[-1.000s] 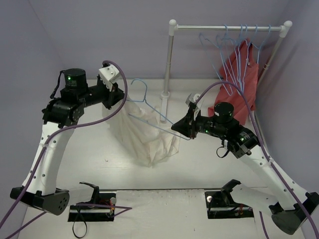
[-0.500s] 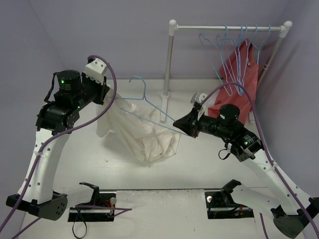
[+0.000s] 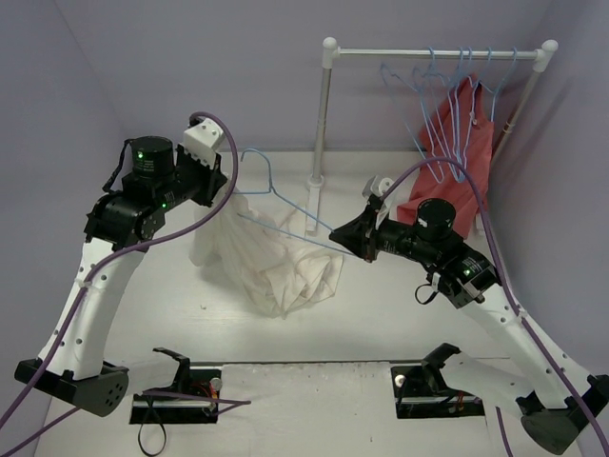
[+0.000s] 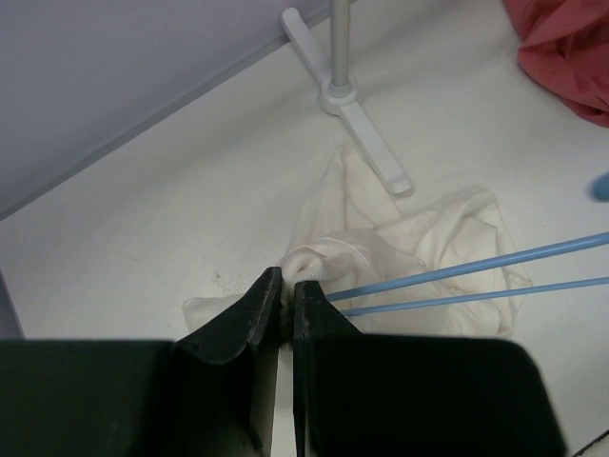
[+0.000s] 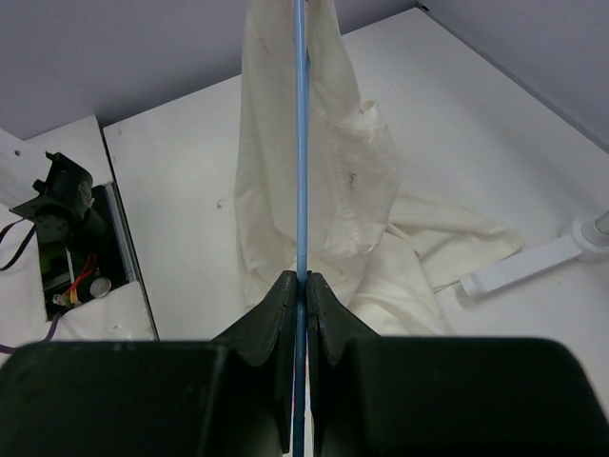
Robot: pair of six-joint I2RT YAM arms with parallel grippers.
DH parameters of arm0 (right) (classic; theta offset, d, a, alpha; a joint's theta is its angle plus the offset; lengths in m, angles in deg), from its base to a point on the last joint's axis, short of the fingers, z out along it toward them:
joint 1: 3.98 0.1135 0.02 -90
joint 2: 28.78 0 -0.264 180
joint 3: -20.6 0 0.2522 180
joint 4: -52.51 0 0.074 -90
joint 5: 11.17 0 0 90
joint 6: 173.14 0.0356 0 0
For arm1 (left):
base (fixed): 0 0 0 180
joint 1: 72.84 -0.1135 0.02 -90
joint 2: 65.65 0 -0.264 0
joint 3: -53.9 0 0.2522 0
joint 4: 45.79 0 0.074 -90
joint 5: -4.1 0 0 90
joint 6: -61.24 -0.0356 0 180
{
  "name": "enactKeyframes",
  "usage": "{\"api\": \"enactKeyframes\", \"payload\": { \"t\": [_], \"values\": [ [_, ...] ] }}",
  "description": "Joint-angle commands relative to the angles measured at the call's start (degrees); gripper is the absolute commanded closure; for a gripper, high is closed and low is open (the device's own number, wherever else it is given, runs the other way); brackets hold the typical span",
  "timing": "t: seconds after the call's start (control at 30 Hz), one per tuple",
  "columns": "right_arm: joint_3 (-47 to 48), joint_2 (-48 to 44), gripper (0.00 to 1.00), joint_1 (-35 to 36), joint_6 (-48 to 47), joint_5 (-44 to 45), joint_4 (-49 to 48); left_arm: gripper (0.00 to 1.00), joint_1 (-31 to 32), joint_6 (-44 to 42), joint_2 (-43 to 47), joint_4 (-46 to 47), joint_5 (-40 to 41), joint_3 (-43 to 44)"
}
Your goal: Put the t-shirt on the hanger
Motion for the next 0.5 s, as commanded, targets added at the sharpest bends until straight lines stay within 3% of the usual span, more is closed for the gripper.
{"api": "enactKeyframes", "payload": {
  "t": [0.0, 0.3, 0.47],
  "values": [
    [2.7, 0.7, 1.00, 0.5, 0.1, 0.2, -7.7, 1.00, 1.3, 2.1, 0.4, 2.7, -2.5, 4.0],
    [6.0, 2.5, 1.00, 0.5, 1.1, 1.3, -14.7, 0.98, 6.8, 6.3, 1.2, 2.6, 5.7, 6.6],
    [6.8, 2.6, 1.00, 0.5, 3.1, 2.4, -20.0, 0.98, 6.9, 9.4, 0.8, 2.7, 15.7, 10.9]
  ]
}}
